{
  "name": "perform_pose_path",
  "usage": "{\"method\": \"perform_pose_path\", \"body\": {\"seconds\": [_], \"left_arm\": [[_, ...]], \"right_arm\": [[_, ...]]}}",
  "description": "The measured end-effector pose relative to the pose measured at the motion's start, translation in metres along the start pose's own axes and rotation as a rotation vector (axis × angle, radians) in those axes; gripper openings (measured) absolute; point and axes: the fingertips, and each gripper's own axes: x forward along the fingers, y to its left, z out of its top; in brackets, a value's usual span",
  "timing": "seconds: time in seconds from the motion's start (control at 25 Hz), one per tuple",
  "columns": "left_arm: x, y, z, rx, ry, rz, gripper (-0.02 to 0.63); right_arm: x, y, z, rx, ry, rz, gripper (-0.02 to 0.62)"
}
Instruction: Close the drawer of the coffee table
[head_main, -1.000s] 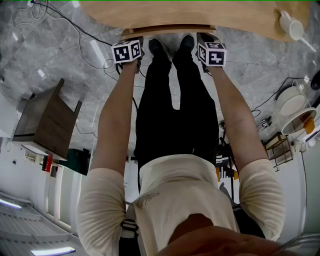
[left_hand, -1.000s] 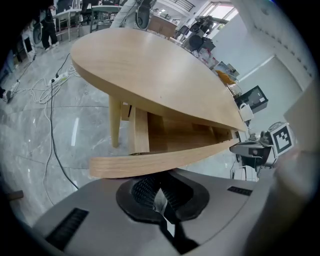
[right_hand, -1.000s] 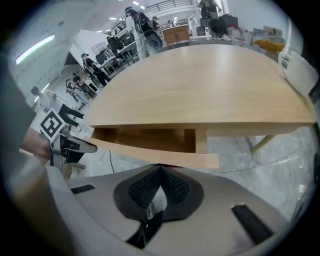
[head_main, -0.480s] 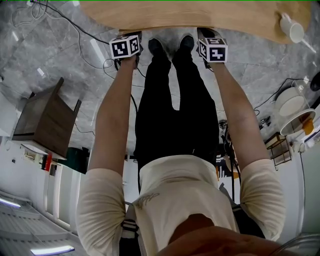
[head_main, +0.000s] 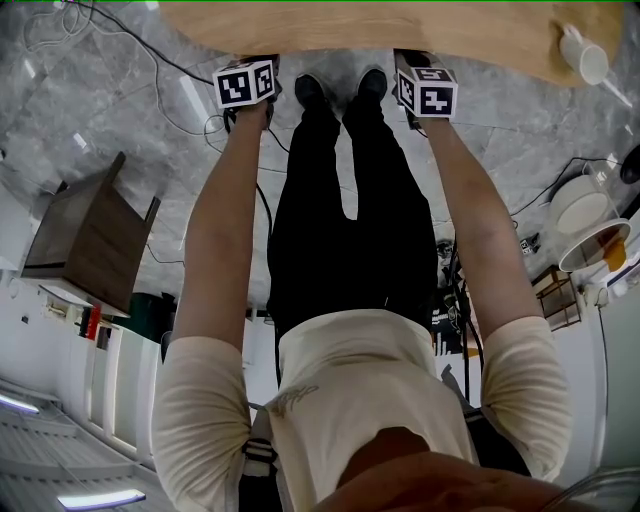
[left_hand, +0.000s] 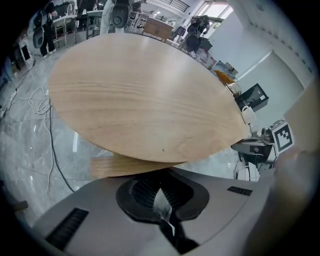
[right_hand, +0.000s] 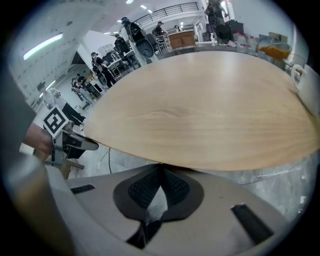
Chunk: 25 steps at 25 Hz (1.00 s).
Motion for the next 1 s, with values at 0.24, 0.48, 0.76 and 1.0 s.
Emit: {"method": "perform_pose_path", "body": {"seconds": [0.24,0.48,0.76,1.0], "left_arm": [[-0.005,-0.008,-0.003,0.046,-0.008,-0.017,0.006],[-0.008,-0.014,-0.016,0.076,0.008,-0.031,0.006],[-0.018,-0.040,-0.048,0.118,0.043,-0.066,0.005],[-0.032,-0.064,-0.083,0.147,0.064,-0.105,0.005]], "right_arm": [[-0.005,0.000,-0.003,0.015,-0.001,0.026,-0.005],[-0.006,0.009,-0.011,-0.003,0.059,0.071,-0.005],[-0.030,0.014,-0.053,0.031,0.089,0.056,-0.005],[-0.052,0.027,-0.087,0.088,0.095,0.051,-0.005]]}}
